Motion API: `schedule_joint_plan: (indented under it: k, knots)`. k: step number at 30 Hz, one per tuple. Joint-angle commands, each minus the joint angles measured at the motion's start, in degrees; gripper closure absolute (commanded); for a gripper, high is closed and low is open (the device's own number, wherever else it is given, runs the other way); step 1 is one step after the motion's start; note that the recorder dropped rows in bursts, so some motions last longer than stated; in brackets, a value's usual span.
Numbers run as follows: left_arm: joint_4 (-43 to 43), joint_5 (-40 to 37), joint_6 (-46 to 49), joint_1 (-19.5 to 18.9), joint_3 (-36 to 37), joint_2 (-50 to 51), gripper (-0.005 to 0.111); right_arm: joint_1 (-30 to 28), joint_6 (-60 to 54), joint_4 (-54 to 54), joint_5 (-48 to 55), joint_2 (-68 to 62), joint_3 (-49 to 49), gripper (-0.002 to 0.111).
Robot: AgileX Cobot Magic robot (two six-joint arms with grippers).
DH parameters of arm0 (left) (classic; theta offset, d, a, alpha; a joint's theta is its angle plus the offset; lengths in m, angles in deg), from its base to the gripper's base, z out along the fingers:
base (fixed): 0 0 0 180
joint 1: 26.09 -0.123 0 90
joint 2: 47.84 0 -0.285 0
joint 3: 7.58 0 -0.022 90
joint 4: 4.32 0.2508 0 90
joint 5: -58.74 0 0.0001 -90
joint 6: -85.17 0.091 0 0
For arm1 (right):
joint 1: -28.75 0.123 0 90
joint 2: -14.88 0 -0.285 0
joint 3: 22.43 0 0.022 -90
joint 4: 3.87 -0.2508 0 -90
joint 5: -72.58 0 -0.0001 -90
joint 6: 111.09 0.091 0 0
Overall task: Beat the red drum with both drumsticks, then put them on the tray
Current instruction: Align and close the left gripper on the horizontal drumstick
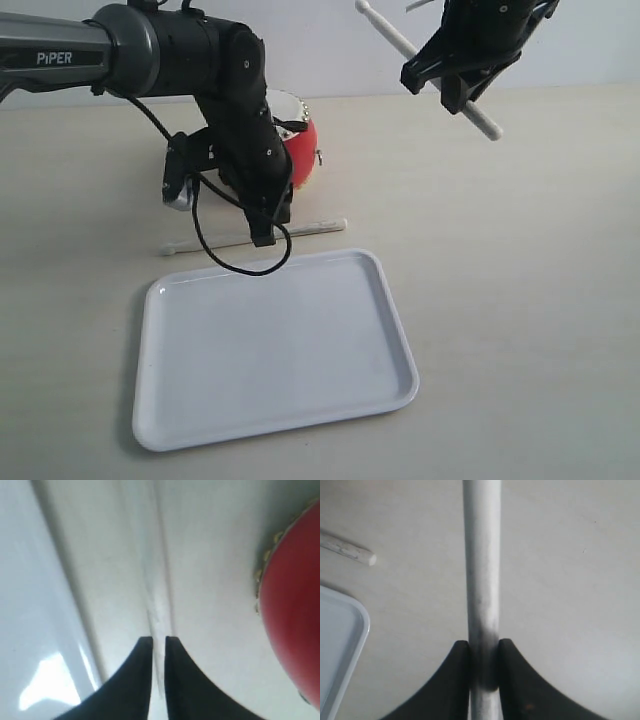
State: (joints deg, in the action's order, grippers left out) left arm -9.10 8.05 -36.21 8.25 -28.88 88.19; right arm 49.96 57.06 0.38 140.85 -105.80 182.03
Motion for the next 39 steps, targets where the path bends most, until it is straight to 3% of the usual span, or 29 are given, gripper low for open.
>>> schedule_joint_plan:
  k: [1, 6, 10, 12, 39]
  knots:
    - [-3.8, -1.5, -0.4, 0.4, -0.2, -0.3, 0.095, -0.3, -0.5, 0.5, -0.2, -1.1, 0.5, 0.108]
    - [-3.8, -1.2, -0.4, 0.2, -0.2, -0.3, 0.092, -0.3, -0.5, 0.7, -0.1, -2.0, 0.5, 0.108]
    - [-2.6, -0.8, -0.4, -0.4, -0.2, -0.3, 0.071, -0.3, -0.5, 0.8, -0.1, -2.0, 0.5, 0.108]
    - [-1.7, -0.7, -0.4, -0.4, -0.2, -0.3, 0.066, -0.3, -0.5, 0.8, -0.1, -2.0, 0.5, 0.108]
    - [-2.6, 3.9, -0.4, -1.4, -0.2, 3.9, 0.058, -0.3, -0.6, 0.8, -0.8, -2.0, 0.5, 0.108]
